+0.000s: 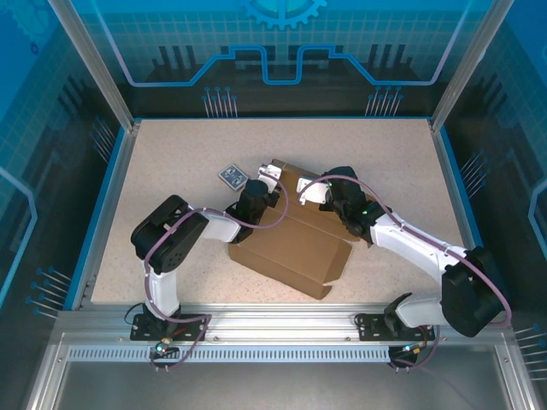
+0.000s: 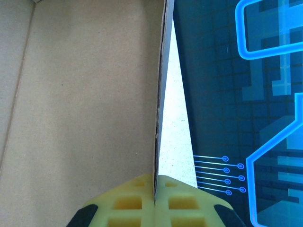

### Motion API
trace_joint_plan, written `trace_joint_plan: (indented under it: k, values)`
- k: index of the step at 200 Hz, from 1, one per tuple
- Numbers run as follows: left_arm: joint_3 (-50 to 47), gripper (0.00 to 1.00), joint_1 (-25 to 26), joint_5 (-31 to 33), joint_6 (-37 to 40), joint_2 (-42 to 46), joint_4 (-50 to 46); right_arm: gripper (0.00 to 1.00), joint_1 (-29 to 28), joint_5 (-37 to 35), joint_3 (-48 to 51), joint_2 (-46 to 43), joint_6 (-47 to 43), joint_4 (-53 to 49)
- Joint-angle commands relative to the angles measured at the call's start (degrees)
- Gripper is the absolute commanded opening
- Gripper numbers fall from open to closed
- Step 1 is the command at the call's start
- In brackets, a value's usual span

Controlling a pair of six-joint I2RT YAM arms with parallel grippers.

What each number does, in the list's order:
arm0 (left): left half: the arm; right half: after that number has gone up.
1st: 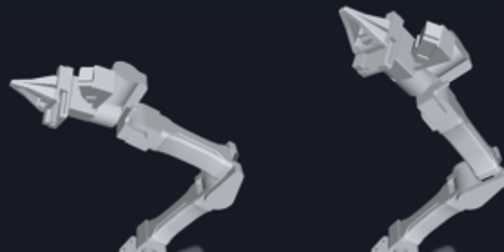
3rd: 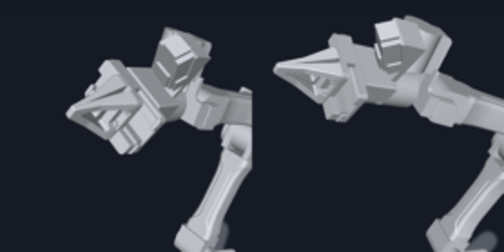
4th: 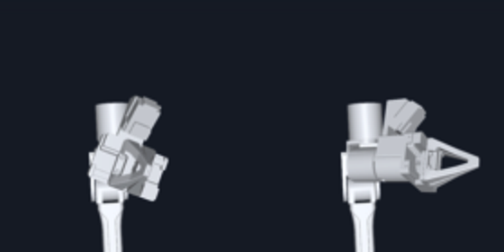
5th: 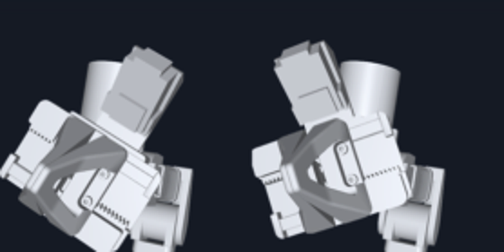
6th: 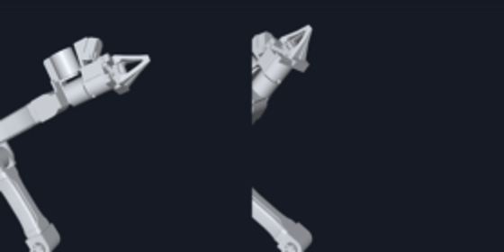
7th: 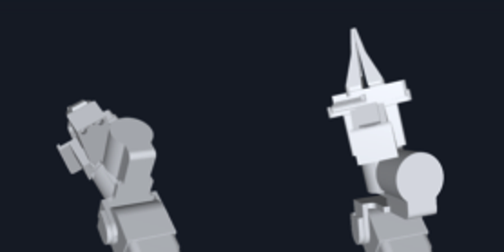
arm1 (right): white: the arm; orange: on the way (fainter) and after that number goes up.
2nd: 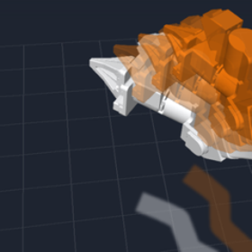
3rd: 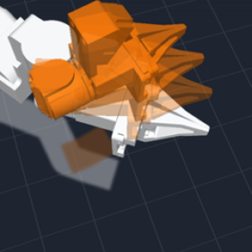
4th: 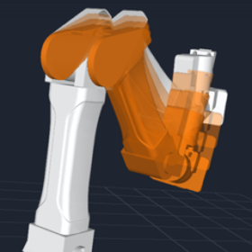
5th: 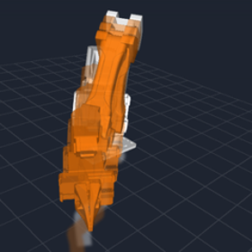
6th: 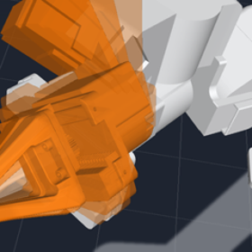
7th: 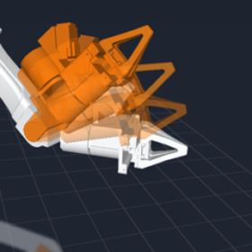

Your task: Fold the paper box

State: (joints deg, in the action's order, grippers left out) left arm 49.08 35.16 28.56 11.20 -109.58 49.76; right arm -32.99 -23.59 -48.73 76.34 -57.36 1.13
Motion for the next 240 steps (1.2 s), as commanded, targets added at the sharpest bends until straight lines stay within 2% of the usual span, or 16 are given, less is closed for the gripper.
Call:
trace_joint_plan:
  k: [1, 31, 77, 153, 186, 221, 240]
  values:
    - [1.1, 0.04, -0.7, 5.9, 4.4, -1.2, 3.3, 0.00, -0.3, 0.4, 1.1, -0.6, 0.7, -4.3]
    - [0.4, 0.06, -0.7, 2.3, 2.7, -0.3, 3.1, 0.00, -0.1, 0.1, 0.8, -0.1, 1.0, -4.3]
    - [-0.6, 0.31, -0.7, -4.0, 0.5, 1.5, 1.3, 0.00, 0.6, 0.1, 0.5, -0.6, 2.2, -4.0]
    - [-3.4, 0.51, -0.7, -9.8, -2.8, 5.7, -0.2, 0.00, 0.8, 0.0, 0.0, -0.8, 3.6, -4.2]
    - [-4.1, 0.62, -0.7, -12.8, -4.2, 7.2, -1.6, 0.00, 0.8, -0.3, -0.2, -0.8, 4.1, -4.4]
    - [-5.8, 0.69, -1.0, -14.4, -5.5, 10.1, -1.4, 0.00, 0.8, -0.6, -0.2, -1.2, 4.2, -4.3]
    - [-6.1, 0.71, -2.4, -17.8, -7.0, 11.9, -3.3, 0.00, 0.8, -0.2, -0.2, -1.5, 4.3, -4.2]
